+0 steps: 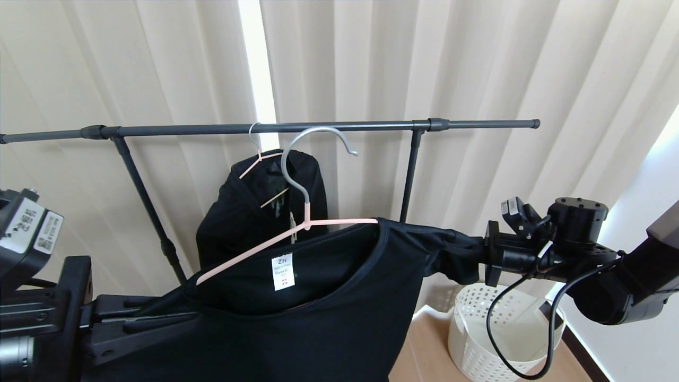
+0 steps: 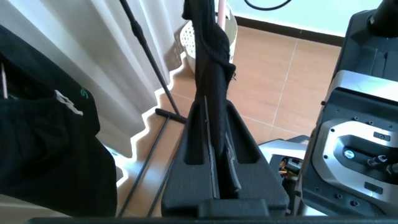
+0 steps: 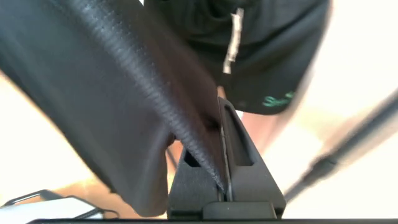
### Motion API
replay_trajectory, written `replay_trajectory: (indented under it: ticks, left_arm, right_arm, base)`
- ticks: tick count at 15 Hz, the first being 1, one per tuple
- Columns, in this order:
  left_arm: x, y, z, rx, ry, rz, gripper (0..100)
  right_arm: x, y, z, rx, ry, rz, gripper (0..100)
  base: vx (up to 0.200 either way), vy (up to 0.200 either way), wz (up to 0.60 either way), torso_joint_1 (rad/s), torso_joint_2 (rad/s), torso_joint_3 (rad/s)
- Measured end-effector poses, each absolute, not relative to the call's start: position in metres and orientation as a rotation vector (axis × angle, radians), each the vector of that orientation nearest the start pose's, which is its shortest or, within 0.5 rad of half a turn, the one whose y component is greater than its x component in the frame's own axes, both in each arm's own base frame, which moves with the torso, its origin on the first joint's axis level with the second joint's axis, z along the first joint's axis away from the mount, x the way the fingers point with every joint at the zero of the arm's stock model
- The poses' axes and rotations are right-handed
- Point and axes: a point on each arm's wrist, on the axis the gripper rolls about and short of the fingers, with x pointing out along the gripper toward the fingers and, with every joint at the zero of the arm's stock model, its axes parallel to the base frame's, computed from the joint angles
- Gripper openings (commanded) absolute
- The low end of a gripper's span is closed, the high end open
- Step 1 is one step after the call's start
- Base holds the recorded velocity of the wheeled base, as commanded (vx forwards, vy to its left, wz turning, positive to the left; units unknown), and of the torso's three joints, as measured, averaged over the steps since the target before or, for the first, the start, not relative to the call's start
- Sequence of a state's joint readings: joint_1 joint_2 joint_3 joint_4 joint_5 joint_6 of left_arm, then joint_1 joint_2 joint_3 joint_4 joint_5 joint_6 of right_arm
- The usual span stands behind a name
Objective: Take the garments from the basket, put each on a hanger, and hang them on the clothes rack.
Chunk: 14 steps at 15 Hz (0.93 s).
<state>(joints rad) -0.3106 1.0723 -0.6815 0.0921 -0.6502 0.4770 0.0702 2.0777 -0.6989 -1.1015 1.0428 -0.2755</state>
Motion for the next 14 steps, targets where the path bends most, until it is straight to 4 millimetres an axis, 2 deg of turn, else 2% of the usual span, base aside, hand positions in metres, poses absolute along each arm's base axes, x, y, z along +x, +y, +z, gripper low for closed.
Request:
replay_trajectory:
  ticks: [2,3,8,12,14]
  left_arm:
    - [0.122,-0.053,0.221,0.346,0.259,-1.029,0]
    - [0.122,-0.052,0.221,0.346,0.260,-1.025,0]
    - [0.130,-0.053,0.223,0.294,0.265,-1.002,0]
    - [0.149,-0.053,0.222,0.281,0.264,-0.903,0]
    - [0.161,-0.053,0.217,0.262,0.307,-0.856,0]
  right_arm:
    - [0.338,0.043,0.080,-0.105,0.109,1.130,0]
    - [0.338,0.043,0.080,-0.101,0.116,1.131,100]
    - [0.330,0.047,0.083,-0.103,0.119,1.141,100]
    - [0.328,0.047,0.085,-0.127,0.100,1.139,100]
    - [0.327,0.045,0.093,-0.140,0.076,1.131,100]
  base:
    - [0.000,0.000,0.00,0.000,0.00,0.000]
    - [0.000,0.000,0.00,0.000,0.00,0.000]
    - [0.000,0.000,0.00,0.000,0.00,0.000]
    - [0.000,0.000,0.00,0.000,0.00,0.000]
    - [0.000,0.000,0.00,0.000,0.00,0.000]
